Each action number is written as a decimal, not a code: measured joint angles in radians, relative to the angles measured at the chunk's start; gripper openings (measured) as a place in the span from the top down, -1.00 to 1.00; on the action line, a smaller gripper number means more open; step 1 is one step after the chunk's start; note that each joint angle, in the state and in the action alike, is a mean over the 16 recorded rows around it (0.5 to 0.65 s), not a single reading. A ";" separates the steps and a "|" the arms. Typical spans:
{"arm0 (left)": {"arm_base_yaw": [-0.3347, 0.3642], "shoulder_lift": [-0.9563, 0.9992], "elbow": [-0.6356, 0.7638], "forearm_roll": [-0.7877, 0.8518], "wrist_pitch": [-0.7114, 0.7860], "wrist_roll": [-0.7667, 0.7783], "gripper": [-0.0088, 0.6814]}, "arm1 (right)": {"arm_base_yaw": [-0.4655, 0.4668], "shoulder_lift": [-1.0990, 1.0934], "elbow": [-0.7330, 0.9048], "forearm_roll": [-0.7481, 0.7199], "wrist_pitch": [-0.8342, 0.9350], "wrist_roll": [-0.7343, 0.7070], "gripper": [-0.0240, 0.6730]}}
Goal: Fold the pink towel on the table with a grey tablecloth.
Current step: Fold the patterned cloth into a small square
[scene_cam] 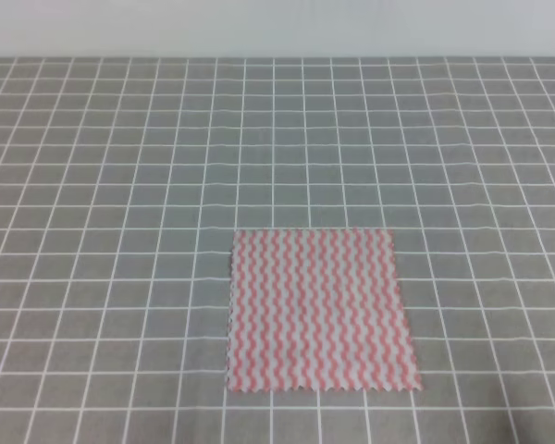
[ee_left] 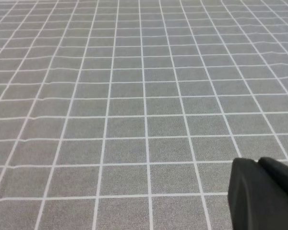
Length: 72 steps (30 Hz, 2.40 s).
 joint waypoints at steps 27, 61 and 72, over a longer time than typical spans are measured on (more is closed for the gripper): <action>0.000 -0.002 0.004 -0.578 -0.248 -0.047 0.98 | 0.000 0.002 -0.002 0.519 -0.221 0.002 0.98; -0.121 0.736 -0.485 -0.908 0.124 0.617 0.98 | 0.063 0.768 -0.458 0.715 0.246 -0.219 0.98; -0.461 0.949 -0.490 -1.085 -0.198 0.805 0.98 | 0.315 1.085 -0.484 0.936 0.058 -0.370 0.95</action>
